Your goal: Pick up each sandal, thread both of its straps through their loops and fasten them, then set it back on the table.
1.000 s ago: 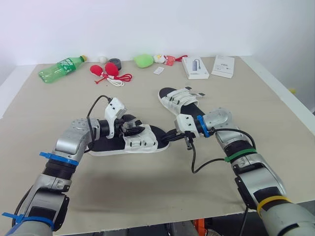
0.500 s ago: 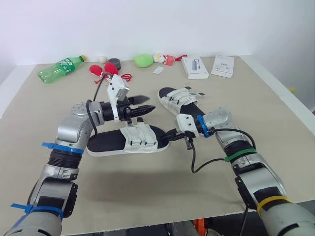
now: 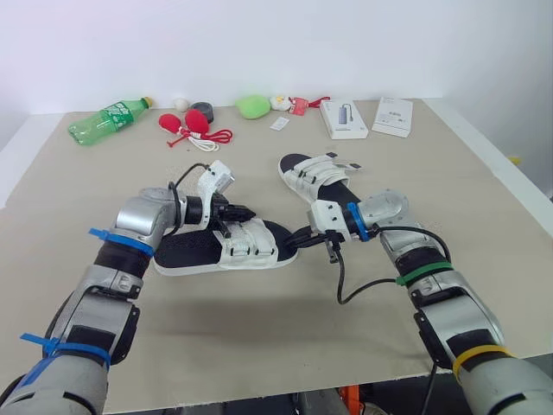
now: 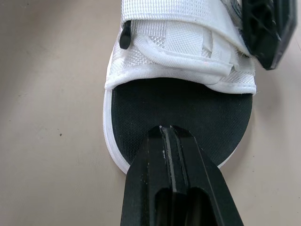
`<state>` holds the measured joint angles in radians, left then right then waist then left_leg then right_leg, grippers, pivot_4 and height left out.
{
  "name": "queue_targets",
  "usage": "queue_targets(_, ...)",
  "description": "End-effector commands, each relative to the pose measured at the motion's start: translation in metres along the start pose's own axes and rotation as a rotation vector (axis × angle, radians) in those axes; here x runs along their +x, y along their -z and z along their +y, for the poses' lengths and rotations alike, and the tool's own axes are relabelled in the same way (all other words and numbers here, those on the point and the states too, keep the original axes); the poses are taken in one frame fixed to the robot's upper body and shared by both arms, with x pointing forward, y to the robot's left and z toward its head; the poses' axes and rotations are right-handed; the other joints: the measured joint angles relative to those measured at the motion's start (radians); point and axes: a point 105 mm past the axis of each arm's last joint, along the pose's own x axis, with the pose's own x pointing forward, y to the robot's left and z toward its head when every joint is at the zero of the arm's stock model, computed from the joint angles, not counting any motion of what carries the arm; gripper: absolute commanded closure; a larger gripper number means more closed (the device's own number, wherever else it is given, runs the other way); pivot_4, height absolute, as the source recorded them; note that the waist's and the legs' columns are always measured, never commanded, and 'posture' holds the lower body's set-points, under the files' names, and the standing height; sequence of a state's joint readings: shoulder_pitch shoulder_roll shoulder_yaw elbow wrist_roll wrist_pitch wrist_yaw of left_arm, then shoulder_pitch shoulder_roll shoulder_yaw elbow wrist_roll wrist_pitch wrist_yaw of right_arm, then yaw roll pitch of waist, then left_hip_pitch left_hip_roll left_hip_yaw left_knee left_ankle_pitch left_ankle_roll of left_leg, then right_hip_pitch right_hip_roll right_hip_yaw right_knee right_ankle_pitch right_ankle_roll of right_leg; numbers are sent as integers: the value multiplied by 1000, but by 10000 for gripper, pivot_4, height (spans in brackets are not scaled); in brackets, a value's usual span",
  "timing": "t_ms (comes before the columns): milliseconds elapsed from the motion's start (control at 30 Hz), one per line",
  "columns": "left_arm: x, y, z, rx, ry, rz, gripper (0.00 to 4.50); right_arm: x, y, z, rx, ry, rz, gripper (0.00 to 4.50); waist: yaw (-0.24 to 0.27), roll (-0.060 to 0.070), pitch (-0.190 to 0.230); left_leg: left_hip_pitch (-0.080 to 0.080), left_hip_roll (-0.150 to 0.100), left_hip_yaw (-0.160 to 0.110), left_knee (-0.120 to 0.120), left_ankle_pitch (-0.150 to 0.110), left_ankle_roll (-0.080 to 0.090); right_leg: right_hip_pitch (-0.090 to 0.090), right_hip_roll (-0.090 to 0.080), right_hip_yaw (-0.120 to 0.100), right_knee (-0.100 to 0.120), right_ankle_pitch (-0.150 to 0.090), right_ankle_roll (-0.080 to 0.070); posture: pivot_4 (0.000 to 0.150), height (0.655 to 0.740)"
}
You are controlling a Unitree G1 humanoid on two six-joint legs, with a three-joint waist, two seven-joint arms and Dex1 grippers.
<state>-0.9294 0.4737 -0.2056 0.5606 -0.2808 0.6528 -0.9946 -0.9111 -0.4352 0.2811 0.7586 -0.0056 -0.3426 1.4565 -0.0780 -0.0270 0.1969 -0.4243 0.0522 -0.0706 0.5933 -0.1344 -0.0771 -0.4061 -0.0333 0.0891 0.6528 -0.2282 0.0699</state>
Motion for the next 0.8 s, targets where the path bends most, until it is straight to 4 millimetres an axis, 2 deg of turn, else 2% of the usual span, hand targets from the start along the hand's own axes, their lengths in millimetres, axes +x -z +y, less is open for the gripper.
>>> queue_targets(33,-3,8,17,51,-91,52,44333,-3,5,4,6,-11,30,45000,0,0,0,0,0,0,0,0,0,0,0,0,0,0,0,1500,7400)
queue_targets(100,-6,3,24,78,-135,34,44333,-3,5,5,7,-12,30,45000,0,0,0,0,0,0,0,0,0,0,0,0,0,0,0,1500,7400)
queue_targets(167,-10,-10,33,133,-203,-20,44333,-3,5,5,6,-11,31,45000,1,0,0,0,0,0,-1,0,0,0,0,0,0,-1,0,1500,7400)
queue_targets(233,-19,-39,38,182,-259,-153,44333,-4,5,4,9,1,24,45000,2,0,0,-1,0,0,-1,0,0,-1,0,0,0,-1,0,1500,7400)
queue_targets(333,-41,-74,34,239,-291,-356,44333,-8,-3,-5,42,51,-26,45000,2,0,0,-2,0,0,-1,0,0,-1,0,0,0,0,0,1500,7400)
queue_targets(433,-62,-80,19,347,-281,-447,44333,-21,-21,-17,153,94,-150,45000,2,0,0,-3,0,0,-1,0,0,-3,0,0,0,0,0,1500,7400)
queue_targets(500,-73,-72,4,411,-248,-458,45000,-36,-36,-22,214,112,-260,38485,-2,1,1,-2,0,0,-2,0,0,-3,0,1,0,-1,0,1500,7400)
queue_targets(533,-79,-62,-6,467,-223,-438,40873,-47,-45,-22,230,114,-322,34308,-2,1,1,-2,0,0,-4,0,0,-3,0,1,0,-1,0,1500,7400)
queue_targets(600,-87,-41,-24,560,-164,-383,37297,-63,-55,-23,233,151,-410,26802,-7,2,1,-1,0,0,-6,0,0,-3,0,1,0,-2,-1,1500,7400)
queue_targets(667,-93,-27,-33,600,-143,-348,28384,-71,-60,-22,248,162,-447,17336,0,2,1,-1,1,0,-8,-1,0,-3,0,-1,0,-4,-3,1500,7400)
queue_targets(767,-107,17,-40,676,-95,-216,12637,-86,-61,-12,265,155,-502,1326,4,1,1,0,1,-1,-8,-1,0,-2,-1,-3,0,-6,-4,1500,7400)
queue_targets(800,-110,27,-43,704,-71,-177,8291,-87,-59,-9,275,151,-505,0,4,1,1,0,1,-1,-7,-1,0,-2,-1,-2,0,-7,-5,1500,7400)
